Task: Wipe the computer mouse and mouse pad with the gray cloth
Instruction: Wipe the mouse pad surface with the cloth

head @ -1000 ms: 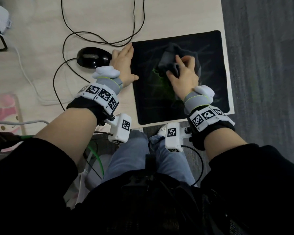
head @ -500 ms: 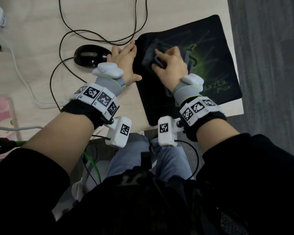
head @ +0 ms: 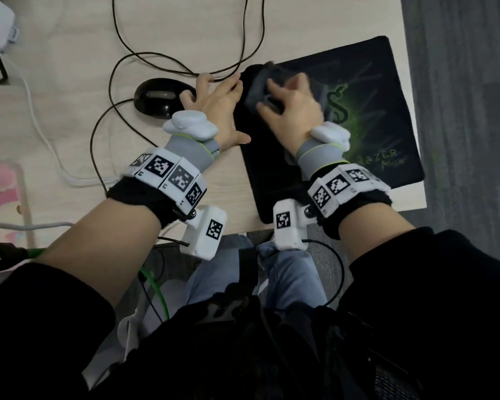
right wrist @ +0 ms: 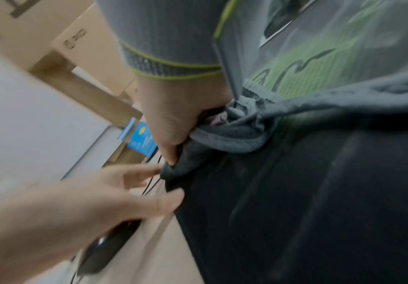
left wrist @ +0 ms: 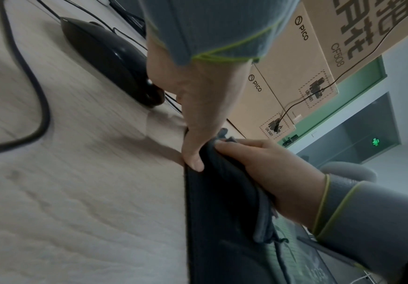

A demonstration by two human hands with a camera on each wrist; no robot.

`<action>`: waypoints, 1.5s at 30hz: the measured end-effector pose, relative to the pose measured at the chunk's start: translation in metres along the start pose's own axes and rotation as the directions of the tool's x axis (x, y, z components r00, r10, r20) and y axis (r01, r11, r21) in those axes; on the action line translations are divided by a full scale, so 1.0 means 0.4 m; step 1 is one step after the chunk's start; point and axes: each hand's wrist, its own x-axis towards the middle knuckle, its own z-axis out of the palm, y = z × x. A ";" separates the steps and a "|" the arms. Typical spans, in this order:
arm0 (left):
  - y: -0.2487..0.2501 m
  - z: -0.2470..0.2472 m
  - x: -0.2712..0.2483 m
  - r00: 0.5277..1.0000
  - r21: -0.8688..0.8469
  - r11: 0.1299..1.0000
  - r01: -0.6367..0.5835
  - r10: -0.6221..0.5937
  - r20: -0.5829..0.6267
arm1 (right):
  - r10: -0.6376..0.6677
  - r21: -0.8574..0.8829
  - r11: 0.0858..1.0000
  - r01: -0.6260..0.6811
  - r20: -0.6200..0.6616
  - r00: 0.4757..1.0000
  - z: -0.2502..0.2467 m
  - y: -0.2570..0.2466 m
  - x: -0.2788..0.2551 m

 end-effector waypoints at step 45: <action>-0.030 0.034 -0.004 0.987 -0.137 0.989 0.049 -0.069 -0.143 | -0.188 -0.079 0.980 0.184 -0.044 0.981 0.018 0.011 0.040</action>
